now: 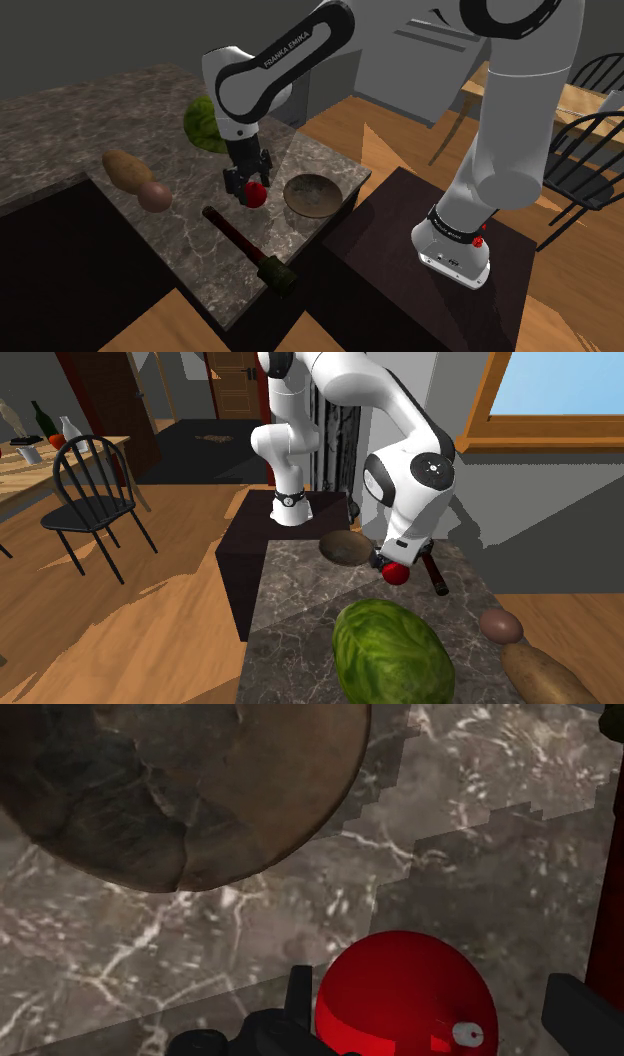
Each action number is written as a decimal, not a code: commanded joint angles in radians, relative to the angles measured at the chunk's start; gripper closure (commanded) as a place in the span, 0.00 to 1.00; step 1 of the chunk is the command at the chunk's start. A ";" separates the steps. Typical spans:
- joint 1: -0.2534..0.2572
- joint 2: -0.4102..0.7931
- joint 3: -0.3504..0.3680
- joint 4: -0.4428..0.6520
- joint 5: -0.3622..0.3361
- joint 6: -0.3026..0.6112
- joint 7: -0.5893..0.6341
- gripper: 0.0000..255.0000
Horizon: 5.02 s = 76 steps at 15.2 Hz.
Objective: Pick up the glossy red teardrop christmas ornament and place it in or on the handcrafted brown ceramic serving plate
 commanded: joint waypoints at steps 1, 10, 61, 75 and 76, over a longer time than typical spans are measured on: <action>0.000 0.002 0.000 -0.002 0.000 0.004 0.000 0.00; 0.000 0.002 0.000 -0.002 0.000 0.004 0.000 1.00; -0.095 -0.467 -0.050 -0.507 0.110 0.010 -0.219 1.00; -0.099 -0.479 -0.055 -0.483 0.104 -0.026 -0.217 0.00; -0.104 -0.489 -0.060 -0.458 0.098 -0.062 -0.216 0.00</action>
